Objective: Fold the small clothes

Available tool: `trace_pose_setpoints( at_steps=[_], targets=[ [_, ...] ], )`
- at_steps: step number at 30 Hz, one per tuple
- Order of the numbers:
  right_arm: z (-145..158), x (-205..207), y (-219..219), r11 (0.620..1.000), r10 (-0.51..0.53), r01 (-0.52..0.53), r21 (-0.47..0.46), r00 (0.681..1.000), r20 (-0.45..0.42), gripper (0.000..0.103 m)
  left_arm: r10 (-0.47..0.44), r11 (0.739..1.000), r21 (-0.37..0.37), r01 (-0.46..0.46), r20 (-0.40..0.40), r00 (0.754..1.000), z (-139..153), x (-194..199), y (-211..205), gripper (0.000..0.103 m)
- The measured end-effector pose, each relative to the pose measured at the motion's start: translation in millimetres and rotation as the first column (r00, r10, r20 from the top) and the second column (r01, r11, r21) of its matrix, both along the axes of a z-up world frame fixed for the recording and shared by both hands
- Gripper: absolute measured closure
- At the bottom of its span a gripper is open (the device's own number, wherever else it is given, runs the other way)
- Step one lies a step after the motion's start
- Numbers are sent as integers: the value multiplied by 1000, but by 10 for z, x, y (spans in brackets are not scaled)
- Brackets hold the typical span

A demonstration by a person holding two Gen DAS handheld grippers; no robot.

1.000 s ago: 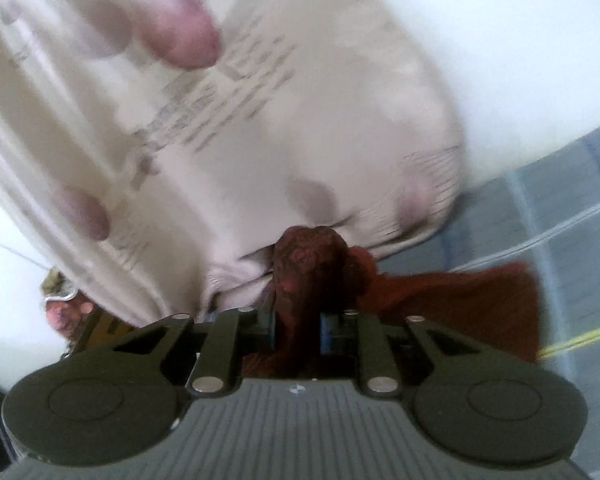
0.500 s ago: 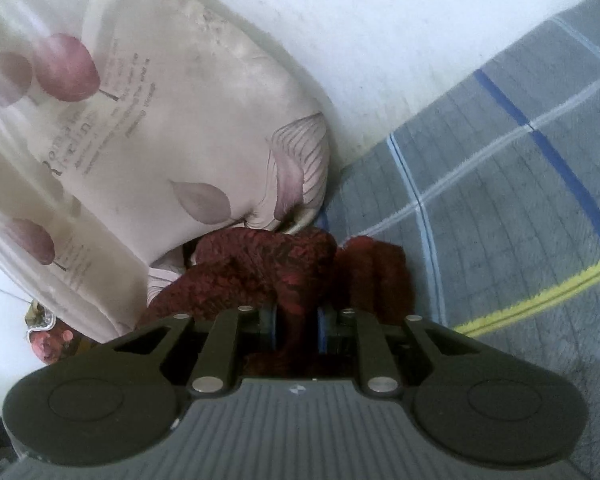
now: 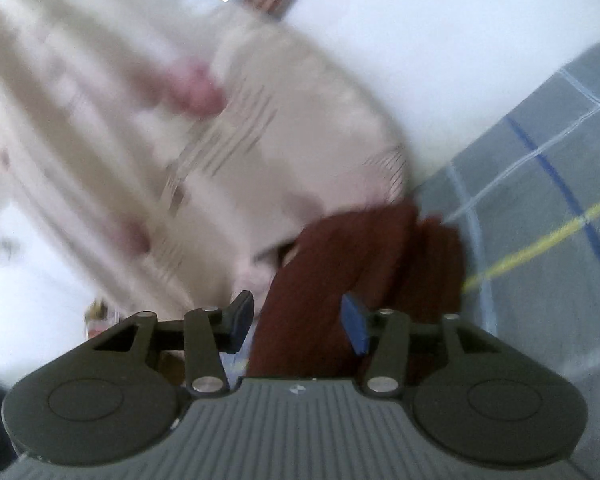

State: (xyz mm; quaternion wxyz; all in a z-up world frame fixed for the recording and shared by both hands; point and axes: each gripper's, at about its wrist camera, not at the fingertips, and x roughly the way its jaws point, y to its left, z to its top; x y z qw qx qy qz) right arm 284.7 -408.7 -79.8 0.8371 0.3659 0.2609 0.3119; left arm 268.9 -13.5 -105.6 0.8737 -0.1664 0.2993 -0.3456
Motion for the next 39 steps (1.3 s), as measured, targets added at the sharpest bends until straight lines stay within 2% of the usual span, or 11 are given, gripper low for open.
trace_pose_setpoints(
  at_steps=[3,6,8,11,16,21,25,28,32,37,39],
  targets=[
    [-42,-184,136,998,52,-53,-26,998,-35,51,19,996,-80,-23,-45,999,-18,23,129,1],
    [-120,-248,246,994,95,-97,-49,995,-44,65,59,987,-143,-71,-89,994,32,-12,253,1],
    [-189,-247,304,992,83,-89,-90,994,-77,86,97,982,-158,-102,-40,995,157,-86,314,1],
    [-342,-265,263,995,21,-33,-91,991,-130,91,110,989,-105,-104,56,992,381,-146,245,1],
    [-699,-349,259,999,-39,44,15,967,-253,92,59,998,-40,-55,102,993,414,-71,-91,1],
    [-827,-432,286,996,-45,62,57,965,-258,92,23,999,32,-26,94,995,92,23,-374,1],
    [-688,-477,185,998,-17,29,56,980,-196,69,1,1000,24,-3,102,995,-14,-2,-399,1],
    [-486,-387,-59,996,-76,83,41,987,-141,57,-22,999,28,19,96,995,-90,-22,-405,1],
    [-317,123,-198,995,-95,100,30,987,-130,52,-27,999,26,25,102,994,-105,-45,-398,0],
    [-346,913,-77,997,-77,74,-27,982,-171,52,-26,999,30,22,110,994,-143,-71,-396,0],
    [-354,1135,65,986,-118,95,-140,980,-162,73,-15,998,57,8,130,991,-145,-103,-422,0]
  ],
)
